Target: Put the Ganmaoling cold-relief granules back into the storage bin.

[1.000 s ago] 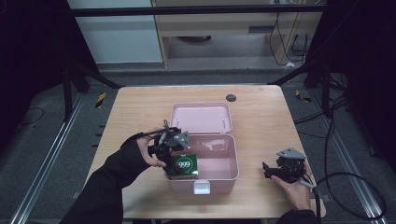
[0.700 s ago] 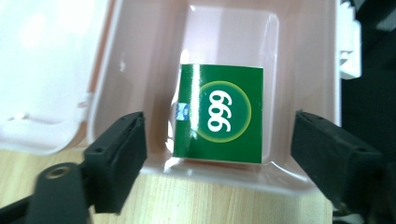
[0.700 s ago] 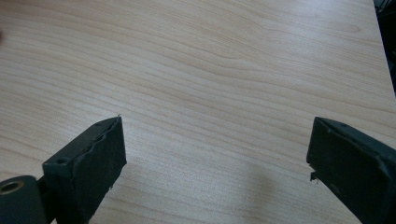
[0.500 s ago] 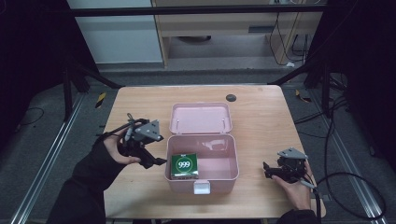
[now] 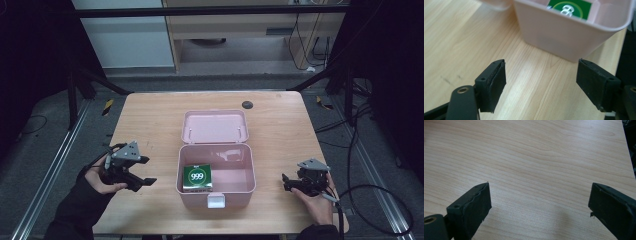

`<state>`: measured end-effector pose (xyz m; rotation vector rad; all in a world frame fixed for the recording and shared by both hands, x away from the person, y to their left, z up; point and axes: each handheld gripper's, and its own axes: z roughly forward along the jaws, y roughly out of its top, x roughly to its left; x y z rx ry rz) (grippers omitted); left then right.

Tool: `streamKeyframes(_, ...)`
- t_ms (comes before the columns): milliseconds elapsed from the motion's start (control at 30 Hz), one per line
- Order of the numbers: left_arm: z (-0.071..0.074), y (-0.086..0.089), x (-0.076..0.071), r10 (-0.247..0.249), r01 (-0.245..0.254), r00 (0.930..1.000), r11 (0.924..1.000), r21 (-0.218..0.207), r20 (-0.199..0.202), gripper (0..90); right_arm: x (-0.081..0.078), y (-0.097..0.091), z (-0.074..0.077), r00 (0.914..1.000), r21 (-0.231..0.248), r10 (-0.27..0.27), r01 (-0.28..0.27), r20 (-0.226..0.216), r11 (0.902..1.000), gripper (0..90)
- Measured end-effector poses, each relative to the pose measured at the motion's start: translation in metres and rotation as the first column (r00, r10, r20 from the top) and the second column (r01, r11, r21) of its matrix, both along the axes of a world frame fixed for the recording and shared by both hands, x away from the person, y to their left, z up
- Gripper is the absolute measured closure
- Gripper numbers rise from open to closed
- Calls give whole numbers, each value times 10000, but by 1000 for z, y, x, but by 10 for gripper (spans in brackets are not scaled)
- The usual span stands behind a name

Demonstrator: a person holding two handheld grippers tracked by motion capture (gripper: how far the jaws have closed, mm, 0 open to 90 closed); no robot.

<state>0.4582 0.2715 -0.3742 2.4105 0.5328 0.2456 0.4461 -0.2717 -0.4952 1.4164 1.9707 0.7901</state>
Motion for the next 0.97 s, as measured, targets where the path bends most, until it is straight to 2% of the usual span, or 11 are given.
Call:
streamKeyframes(33,-11,7,-2,429,-432,9990,9985,-347,-116,238,0,0,0,10000,-15,19,-19,9,10000,48)
streamKeyframes(100,-16,10,-2,557,-563,9984,9973,-465,-137,234,0,0,0,10000,-23,39,-39,9,10000,48)
streamKeyframes(133,-28,17,-4,973,-991,9950,9909,-913,-238,227,0,0,0,10000,-5,19,-19,-2,10000,48)
streamKeyframes(267,-43,27,-3,1625,-1658,9861,9771,-1336,-356,229,0,0,0,10000,-5,6,-6,-10,10000,48)
streamKeyframes(333,-51,31,-1,2108,-2142,9767,9693,-1204,-407,233,0,0,-1,10000,-4,4,-4,-17,10000,48)
streamKeyframes(367,-57,34,1,2539,-2580,9661,9562,-1384,-464,234,-1,0,-1,10000,-9,21,-21,-41,10000,48)
streamKeyframes(400,-57,34,1,2539,-2580,9661,9562,-1384,-464,234,-1,0,-1,10000,-9,21,-21,-41,10000,48)
streamKeyframes(533,-73,35,4,3606,-3612,9322,9204,-1496,-324,219,-1,0,-1,10000,0,-6,6,-46,10000,47)
streamKeyframes(733,-88,42,6,5110,-5042,8596,8477,-1647,-10,216,-1,0,-3,9999,-39,-45,45,-145,10000,42)
streamKeyframes(900,-93,54,6,6369,-6233,7699,7641,-1663,412,210,-2,1,-4,9998,-48,-82,81,-170,10000,40)
streamKeyframes(967,-96,60,5,6733,-6601,7388,7314,-1710,278,208,-2,0,-4,9999,-60,-77,76,-120,10000,40)
